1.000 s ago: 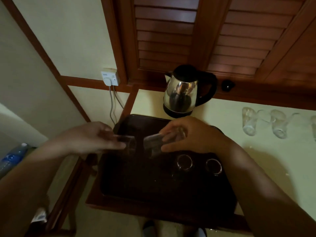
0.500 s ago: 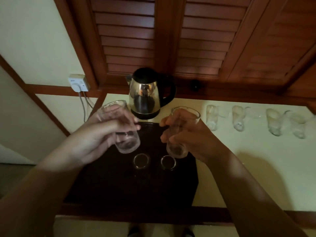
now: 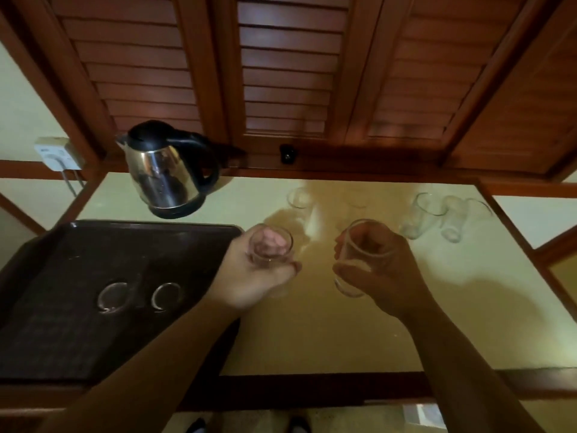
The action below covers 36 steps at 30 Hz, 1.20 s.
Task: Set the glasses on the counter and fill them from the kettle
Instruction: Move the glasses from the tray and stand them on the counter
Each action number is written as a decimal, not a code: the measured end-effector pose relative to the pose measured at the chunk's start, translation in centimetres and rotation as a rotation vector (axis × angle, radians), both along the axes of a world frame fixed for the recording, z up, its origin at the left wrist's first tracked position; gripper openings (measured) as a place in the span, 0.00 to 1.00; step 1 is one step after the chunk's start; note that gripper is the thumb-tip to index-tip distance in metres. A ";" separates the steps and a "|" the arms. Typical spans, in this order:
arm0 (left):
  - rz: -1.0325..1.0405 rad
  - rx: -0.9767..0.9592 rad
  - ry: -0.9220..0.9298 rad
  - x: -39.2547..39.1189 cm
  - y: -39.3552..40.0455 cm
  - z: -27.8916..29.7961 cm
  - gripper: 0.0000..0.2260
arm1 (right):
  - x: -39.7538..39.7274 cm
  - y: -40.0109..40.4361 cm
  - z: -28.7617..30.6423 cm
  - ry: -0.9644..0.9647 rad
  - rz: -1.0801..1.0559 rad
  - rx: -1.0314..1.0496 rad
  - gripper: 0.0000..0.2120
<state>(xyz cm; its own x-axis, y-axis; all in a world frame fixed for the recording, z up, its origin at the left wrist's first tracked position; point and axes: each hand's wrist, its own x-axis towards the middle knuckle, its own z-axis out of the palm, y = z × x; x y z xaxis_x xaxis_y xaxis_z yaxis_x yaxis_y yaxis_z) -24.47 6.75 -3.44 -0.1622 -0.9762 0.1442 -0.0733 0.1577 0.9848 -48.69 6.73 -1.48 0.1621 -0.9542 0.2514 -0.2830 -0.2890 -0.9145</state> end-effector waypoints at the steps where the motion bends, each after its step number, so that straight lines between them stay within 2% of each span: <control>1: 0.007 0.005 -0.032 -1.0 -0.1 -1.3 0.22 | -1.0 -0.1 -1.1 0.026 -0.034 0.009 0.15; 3: 0.033 0.025 -0.045 -2.7 -0.2 -3.7 0.23 | -2.6 -0.2 -3.2 0.008 -0.082 0.030 0.14; 7: 0.020 -0.009 -0.130 -4.8 -0.1 -7.5 0.17 | -5.0 -0.2 -7.2 -0.096 -0.098 0.097 0.14; 11: 0.072 0.041 -0.196 -5.7 -0.2 -8.2 0.15 | -5.7 -0.2 -9.5 -0.125 -0.076 0.136 0.14; 15: 0.091 0.029 -0.181 -6.1 -0.1 -8.2 0.16 | -5.4 -0.2 -10.8 -0.143 -0.020 0.153 0.14; 23: 0.113 0.029 -0.228 -5.7 0.1 -8.3 0.17 | -5.4 -0.3 -12.2 -0.083 -0.038 0.132 0.15; 25: 0.108 0.034 -0.257 -5.5 0.3 -8.2 0.21 | -5.7 -0.3 -12.2 -0.070 -0.024 0.131 0.24; 27: 0.088 0.056 -0.290 -5.2 0.7 -7.5 0.31 | -6.3 -0.2 -11.8 -0.035 -0.008 0.156 0.40; 29: 0.067 0.079 -0.342 -4.6 1.1 -6.1 0.43 | -7.1 -0.1 -10.8 0.056 0.033 0.146 0.50; 31: 0.031 0.125 -0.360 -3.7 1.7 -4.2 0.51 | -7.8 -0.1 -9.4 0.084 0.086 0.124 0.53; 33: 0.030 0.196 -0.345 -2.8 2.2 -1.3 0.56 | -8.0 -0.2 -7.6 0.070 0.108 0.100 0.51; 36: 0.014 0.221 -0.330 -0.6 2.6 2.9 0.54 | -6.4 -0.8 -3.9 0.074 0.108 0.120 0.44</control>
<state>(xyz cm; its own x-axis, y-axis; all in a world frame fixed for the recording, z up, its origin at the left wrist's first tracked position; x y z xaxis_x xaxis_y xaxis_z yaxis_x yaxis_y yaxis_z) -25.08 9.39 -0.59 -0.1510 -0.9804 -0.1268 -0.3925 -0.0583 0.9179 -55.07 5.90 -5.42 0.2788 -0.9528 0.1201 -0.3244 -0.2112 -0.9221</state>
